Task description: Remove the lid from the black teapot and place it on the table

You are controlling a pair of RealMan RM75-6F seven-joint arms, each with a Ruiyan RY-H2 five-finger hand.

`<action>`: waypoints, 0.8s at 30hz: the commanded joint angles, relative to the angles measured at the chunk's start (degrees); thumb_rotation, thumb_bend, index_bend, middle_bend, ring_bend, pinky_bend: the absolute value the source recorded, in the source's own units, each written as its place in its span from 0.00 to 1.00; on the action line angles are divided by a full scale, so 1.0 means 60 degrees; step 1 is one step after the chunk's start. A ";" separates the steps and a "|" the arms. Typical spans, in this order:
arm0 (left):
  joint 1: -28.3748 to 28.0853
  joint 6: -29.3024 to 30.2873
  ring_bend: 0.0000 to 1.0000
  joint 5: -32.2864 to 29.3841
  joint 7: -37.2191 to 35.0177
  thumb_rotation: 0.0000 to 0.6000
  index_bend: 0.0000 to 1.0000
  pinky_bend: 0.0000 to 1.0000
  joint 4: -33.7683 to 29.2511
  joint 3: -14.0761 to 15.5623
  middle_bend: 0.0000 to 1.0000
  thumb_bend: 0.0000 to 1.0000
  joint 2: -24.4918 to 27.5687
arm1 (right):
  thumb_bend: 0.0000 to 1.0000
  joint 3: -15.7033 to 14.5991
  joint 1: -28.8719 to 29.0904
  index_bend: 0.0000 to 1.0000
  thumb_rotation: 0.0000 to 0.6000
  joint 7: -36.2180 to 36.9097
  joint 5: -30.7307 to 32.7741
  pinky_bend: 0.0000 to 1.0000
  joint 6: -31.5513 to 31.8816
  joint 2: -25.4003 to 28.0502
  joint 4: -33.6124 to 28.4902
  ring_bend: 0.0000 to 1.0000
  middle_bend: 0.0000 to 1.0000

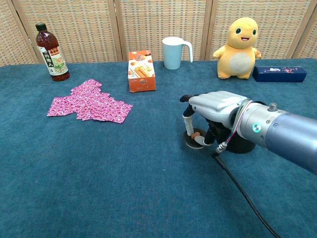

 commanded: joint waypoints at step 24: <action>0.0121 0.0361 0.00 0.0353 0.0572 1.00 0.00 0.00 -0.0135 0.0111 0.00 0.12 -0.0216 | 0.00 -0.2586 -0.3645 0.00 1.00 0.3928 -0.6208 0.00 0.3168 0.5138 -0.0868 0.00 0.00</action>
